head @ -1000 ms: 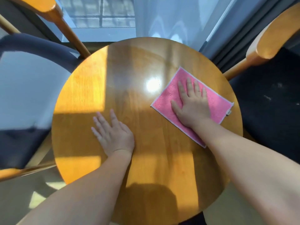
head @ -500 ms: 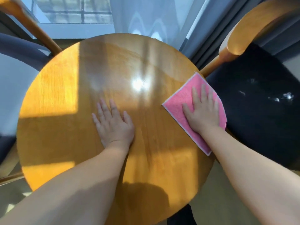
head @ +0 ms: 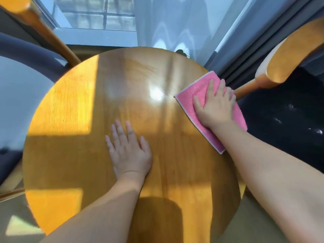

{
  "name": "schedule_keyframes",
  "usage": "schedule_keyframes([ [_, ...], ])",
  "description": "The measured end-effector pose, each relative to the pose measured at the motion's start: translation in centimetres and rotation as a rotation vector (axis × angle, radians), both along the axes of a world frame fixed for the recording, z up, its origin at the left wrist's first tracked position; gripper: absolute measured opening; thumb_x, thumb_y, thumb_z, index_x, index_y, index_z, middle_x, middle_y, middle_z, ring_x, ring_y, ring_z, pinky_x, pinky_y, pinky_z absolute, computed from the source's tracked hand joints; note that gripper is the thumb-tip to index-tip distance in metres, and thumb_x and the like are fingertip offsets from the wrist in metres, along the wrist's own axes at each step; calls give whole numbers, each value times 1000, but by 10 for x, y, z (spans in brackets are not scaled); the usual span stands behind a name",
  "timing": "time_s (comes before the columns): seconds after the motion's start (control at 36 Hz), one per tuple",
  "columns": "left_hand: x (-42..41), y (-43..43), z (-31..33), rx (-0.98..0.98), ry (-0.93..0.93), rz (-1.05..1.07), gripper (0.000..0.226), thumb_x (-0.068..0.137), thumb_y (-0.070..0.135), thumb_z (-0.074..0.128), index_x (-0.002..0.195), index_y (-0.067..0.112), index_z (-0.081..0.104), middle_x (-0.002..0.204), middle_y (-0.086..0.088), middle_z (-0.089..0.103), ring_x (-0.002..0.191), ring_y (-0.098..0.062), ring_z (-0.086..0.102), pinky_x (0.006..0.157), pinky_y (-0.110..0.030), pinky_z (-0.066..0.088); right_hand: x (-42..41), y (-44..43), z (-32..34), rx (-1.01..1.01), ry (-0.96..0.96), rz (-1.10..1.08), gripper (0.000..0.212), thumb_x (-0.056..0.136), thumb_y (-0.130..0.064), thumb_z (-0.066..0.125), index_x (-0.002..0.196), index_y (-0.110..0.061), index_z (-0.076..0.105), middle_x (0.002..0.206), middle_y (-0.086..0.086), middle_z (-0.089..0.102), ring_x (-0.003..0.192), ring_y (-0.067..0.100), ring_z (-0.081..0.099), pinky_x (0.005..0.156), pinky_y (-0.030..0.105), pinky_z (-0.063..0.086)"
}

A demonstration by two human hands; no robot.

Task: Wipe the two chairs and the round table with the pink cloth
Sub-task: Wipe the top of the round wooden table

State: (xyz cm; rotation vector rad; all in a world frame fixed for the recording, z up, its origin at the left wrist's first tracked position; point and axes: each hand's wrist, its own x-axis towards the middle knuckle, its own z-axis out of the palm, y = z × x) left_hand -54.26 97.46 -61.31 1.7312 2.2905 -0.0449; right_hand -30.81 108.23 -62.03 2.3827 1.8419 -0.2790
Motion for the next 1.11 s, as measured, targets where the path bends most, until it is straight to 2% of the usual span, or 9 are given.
schedule_keyframes([
  [0.11, 0, 1, 1, -23, 0, -6, 70, 89, 45, 11, 150, 11, 12, 158, -14, 5, 146, -25, -1, 117, -43, -6, -8, 30, -3, 29, 0, 64, 85, 90, -67, 18, 155, -11, 13, 157, 24, 18, 138, 47, 22, 114, 59, 15],
  [0.22, -1, 3, 1, -22, 3, -4, 68, 90, 43, 19, 149, 8, 19, 157, -16, 13, 146, -27, 7, 117, -44, -3, -15, 54, -5, 68, -4, 131, 85, 90, -67, 20, 153, -9, 18, 145, 23, 33, 126, 43, 35, 107, 58, 26],
  [0.42, 0, 1, 0, -22, 14, -14, 66, 91, 41, 25, 147, 6, 26, 155, -18, 19, 145, -29, 13, 116, -46, 3, -35, 90, -6, 119, -1, 257, 82, 93, -62, 23, 153, -7, 19, 141, 23, 39, 122, 41, 41, 103, 53, 30],
  [0.61, -1, 0, -2, -36, 11, -19, 65, 92, 42, 23, 148, 9, 19, 156, -17, 14, 145, -29, 10, 116, -48, 4, -70, 126, -10, 202, 68, 388, 75, 94, -60, 30, 145, -5, 32, 129, 22, 49, 116, 40, 46, 97, 50, 33],
  [0.78, -1, 0, -4, -5, 6, -23, 65, 91, 40, 29, 145, 5, 30, 153, -19, 23, 143, -31, 19, 113, -50, 12, -100, 150, -8, 218, 60, 461, 72, 94, -58, 28, 140, -4, 40, 128, 24, 52, 116, 41, 47, 97, 51, 35],
  [0.89, -1, 0, -6, 13, -11, -25, 65, 90, 40, 31, 144, 4, 31, 153, -20, 24, 142, -32, 19, 113, -51, 13, -120, 159, -10, 257, 42, 509, 68, 95, -56, 28, 129, -2, 49, 123, 23, 56, 112, 40, 51, 93, 48, 37],
  [1.03, -1, -1, -7, 27, -19, -21, 66, 89, 40, 32, 144, 4, 29, 153, -18, 20, 143, -30, 18, 113, -52, 14, -153, 176, -6, 212, 109, 593, 61, 96, -54, 25, 120, -5, 51, 117, 21, 56, 107, 40, 51, 92, 49, 37],
  [1.11, -1, -1, -8, 36, -23, -21, 66, 88, 40, 34, 143, 4, 28, 153, -18, 19, 143, -30, 16, 113, -52, 14, -177, 184, -7, 234, 127, 660, 56, 97, -52, 26, 114, -6, 54, 112, 20, 59, 101, 40, 54, 83, 46, 38],
])
